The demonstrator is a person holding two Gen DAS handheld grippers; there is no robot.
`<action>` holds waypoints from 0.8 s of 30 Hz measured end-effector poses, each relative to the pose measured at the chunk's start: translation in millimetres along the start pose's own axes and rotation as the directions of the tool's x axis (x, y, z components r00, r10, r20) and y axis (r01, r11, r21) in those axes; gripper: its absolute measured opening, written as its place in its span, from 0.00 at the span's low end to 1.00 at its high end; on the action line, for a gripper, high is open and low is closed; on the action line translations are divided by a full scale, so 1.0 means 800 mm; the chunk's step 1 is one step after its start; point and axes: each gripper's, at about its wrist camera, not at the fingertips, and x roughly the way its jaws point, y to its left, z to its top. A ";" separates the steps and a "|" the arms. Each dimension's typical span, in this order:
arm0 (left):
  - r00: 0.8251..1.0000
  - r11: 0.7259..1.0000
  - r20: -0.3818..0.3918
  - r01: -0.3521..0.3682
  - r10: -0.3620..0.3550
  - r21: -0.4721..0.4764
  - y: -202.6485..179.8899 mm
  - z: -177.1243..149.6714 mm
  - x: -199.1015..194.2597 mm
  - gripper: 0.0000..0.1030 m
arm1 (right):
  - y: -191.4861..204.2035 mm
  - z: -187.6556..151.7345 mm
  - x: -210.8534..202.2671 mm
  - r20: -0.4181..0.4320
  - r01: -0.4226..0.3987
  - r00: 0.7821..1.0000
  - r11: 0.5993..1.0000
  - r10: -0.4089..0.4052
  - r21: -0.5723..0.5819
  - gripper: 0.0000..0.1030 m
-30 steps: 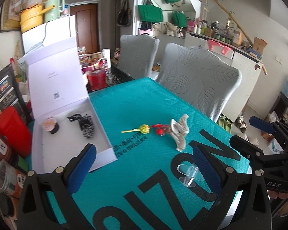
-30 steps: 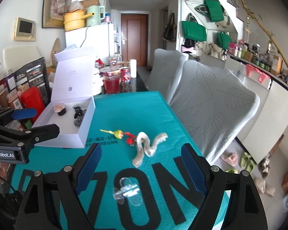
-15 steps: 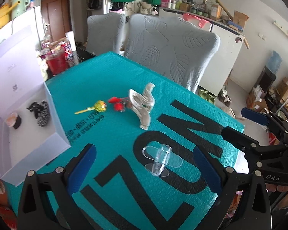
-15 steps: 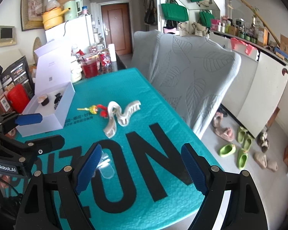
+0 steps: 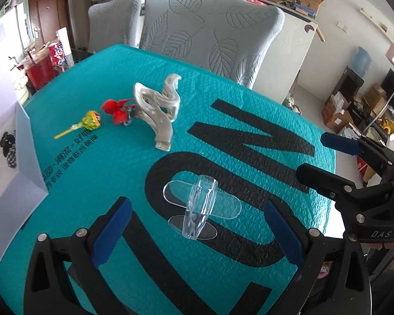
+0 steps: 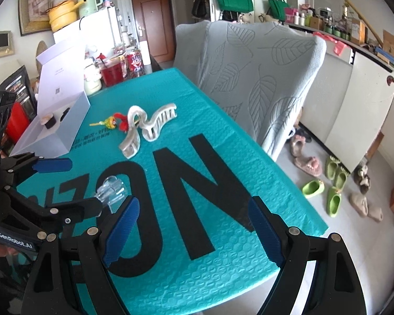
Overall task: Organize rigid objects
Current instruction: 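Lower left tool onto clear plastic stand and close while right tool moves toward lollipop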
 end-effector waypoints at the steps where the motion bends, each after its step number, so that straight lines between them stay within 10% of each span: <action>1: 1.000 1.000 -0.006 0.006 -0.006 0.002 0.000 -0.001 0.005 1.00 | -0.002 -0.002 0.004 -0.008 -0.003 1.000 1.000 0.003 0.007 0.83; 16: 0.999 0.992 -0.031 -0.009 0.013 0.127 -0.008 -0.007 0.049 0.98 | -0.029 -0.005 0.026 -0.050 -0.004 0.999 0.996 0.008 0.086 0.83; 24: 1.000 0.989 0.006 -0.016 0.015 0.148 -0.009 -0.011 0.038 0.76 | -0.029 -0.003 0.036 -0.064 -0.014 0.998 0.994 0.021 0.109 0.83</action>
